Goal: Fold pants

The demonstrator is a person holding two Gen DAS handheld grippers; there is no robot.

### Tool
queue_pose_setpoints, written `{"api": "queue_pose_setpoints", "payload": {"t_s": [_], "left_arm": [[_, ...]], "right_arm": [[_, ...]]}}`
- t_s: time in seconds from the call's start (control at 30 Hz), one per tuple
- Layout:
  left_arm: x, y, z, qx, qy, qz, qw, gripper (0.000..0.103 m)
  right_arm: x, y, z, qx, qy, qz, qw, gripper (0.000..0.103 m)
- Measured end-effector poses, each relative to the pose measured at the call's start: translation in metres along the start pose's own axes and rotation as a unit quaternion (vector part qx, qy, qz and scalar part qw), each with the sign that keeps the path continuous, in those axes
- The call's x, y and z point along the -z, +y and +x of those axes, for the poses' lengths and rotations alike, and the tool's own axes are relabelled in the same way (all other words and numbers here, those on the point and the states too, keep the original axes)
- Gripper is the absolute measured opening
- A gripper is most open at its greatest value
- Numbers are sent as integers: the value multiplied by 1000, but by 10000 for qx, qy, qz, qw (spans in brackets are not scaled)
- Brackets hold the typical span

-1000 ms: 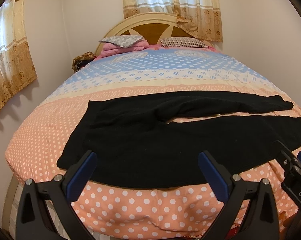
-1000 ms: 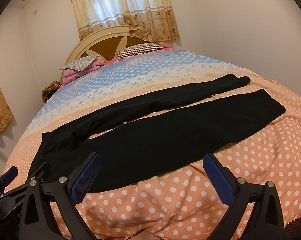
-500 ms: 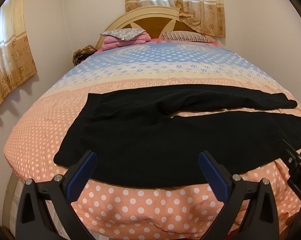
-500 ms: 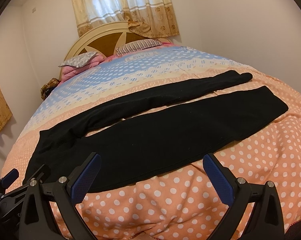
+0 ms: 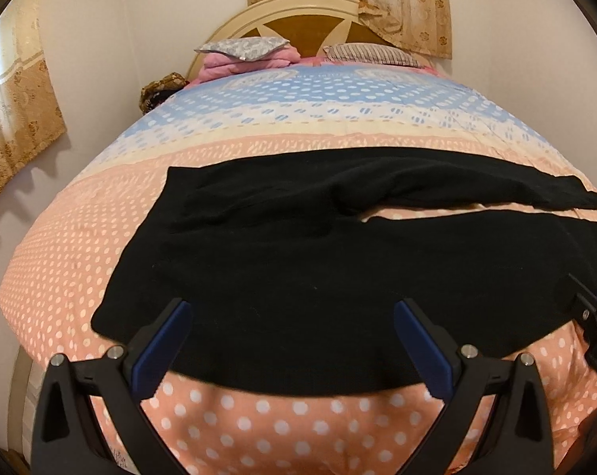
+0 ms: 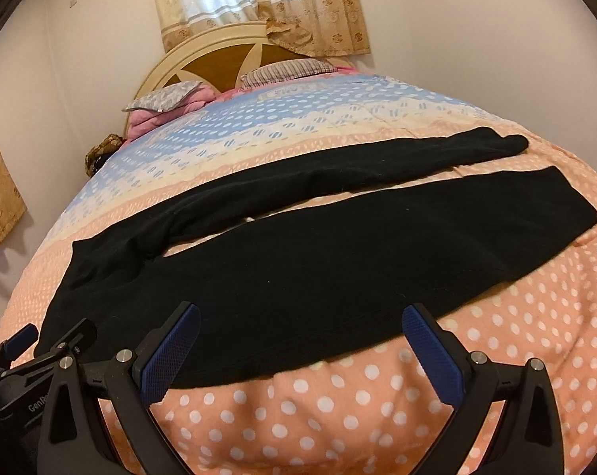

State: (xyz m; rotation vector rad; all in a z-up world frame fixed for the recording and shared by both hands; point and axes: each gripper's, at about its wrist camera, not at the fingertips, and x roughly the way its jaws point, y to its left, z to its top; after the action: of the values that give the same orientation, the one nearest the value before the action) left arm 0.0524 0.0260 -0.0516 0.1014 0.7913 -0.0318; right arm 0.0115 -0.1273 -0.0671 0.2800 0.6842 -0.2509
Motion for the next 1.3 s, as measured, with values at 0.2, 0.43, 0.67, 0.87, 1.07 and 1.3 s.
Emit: {"api": "queue_pose_setpoints", "payload": {"t_s": [0.2, 0.43, 0.67, 0.87, 1.07, 1.3], "left_arm": [[-23, 51, 23, 77, 21, -319, 9995, 100], [-83, 137, 67, 144, -7, -1025, 9946, 100], [-121, 172, 164, 437, 872, -1157, 9885, 74], [-132, 161, 205, 399, 1235, -1001, 9865, 52], [-131, 166, 203, 674, 1085, -1099, 9857, 35], [-136, 169, 208, 647, 1074, -1082, 9862, 32]], "right_arm": [[-16, 5, 17, -73, -83, -255, 9996, 102], [-30, 25, 44, -423, 81, -582, 9974, 102], [-33, 37, 64, -698, 278, -772, 9942, 101], [-35, 43, 77, -775, 454, -875, 9921, 90], [-53, 41, 93, -989, 744, -876, 9884, 72], [-145, 53, 156, -1345, 919, -1665, 9725, 72]]}}
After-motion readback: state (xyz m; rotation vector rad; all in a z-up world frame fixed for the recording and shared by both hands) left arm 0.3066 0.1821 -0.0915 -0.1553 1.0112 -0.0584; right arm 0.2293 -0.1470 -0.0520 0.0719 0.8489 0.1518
